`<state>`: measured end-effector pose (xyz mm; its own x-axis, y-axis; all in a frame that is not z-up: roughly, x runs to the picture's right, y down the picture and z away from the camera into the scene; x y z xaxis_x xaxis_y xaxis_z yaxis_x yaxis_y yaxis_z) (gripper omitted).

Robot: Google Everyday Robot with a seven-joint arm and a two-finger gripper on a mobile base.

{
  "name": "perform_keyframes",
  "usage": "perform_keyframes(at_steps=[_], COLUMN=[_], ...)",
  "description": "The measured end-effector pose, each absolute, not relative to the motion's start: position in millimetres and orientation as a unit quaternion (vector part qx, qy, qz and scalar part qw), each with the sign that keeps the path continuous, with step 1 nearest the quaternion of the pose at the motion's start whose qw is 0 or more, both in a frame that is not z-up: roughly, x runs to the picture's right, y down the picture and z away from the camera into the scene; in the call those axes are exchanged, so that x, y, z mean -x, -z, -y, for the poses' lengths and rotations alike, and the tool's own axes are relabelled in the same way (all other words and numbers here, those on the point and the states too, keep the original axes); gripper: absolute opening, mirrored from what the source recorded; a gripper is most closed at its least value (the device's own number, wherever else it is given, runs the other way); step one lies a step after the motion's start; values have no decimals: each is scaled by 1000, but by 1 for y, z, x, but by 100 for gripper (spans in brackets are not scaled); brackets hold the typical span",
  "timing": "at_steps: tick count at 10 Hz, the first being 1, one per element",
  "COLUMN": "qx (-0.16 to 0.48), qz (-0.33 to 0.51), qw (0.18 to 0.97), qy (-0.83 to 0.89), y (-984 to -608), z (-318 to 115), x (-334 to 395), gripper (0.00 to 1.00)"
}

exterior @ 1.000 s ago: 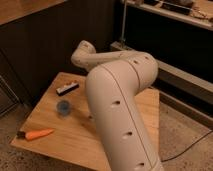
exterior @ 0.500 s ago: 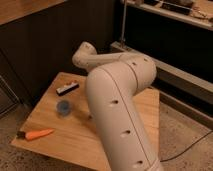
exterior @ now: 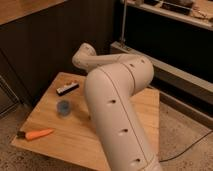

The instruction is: Place the bottle in the ceramic bowl

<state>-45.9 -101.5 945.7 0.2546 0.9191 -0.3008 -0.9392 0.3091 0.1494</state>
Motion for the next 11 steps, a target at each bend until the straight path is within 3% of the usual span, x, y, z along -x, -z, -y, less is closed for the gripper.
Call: perform_keyframes(at_steps=[7,11], qx=[37,41], qz=[-168,-168], qw=[789,790], qy=[-589,-588], y=[-950,-948], z=[91,87], x=[50,52], gripper=[80,80])
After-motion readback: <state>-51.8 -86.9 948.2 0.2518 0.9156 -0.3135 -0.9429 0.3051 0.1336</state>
